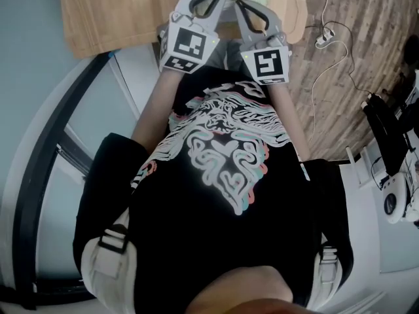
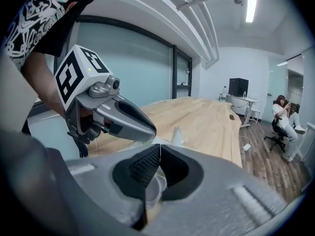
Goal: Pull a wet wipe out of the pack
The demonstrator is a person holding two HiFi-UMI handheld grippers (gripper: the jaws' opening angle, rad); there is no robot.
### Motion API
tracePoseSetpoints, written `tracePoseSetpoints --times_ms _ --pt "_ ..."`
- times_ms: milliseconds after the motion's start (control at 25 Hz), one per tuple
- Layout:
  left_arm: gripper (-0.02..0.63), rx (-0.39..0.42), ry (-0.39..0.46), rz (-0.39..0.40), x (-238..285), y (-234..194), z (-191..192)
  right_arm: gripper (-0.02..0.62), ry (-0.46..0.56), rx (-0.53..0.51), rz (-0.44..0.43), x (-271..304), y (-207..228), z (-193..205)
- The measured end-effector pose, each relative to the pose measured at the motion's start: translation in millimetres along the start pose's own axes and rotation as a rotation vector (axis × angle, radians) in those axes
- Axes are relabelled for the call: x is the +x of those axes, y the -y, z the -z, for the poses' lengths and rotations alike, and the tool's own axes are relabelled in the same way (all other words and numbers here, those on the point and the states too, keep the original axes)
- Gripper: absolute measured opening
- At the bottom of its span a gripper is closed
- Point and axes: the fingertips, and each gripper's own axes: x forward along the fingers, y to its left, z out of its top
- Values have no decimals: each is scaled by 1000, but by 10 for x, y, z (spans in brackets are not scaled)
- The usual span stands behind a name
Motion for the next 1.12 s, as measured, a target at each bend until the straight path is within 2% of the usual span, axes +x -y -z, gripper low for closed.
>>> tracePoseSetpoints --times_ms 160,240,280,440,720,920,1120 --pt "42 -13 -18 35 27 55 36 3 3 26 15 -9 59 11" --pt "61 -17 -39 38 57 62 82 5 5 26 15 15 79 26" --pt "64 -22 -54 38 76 70 118 34 -2 28 13 25 88 44" --pt "83 -35 -91 32 158 89 176 34 -27 37 3 30 130 102" --pt "140 19 -132 59 267 104 145 35 -5 33 -1 32 153 129" --pt "143 38 -153 85 337 102 116 34 -42 31 -3 10 169 164" --pt "143 52 -156 78 345 97 124 35 -12 24 -1 10 170 155"
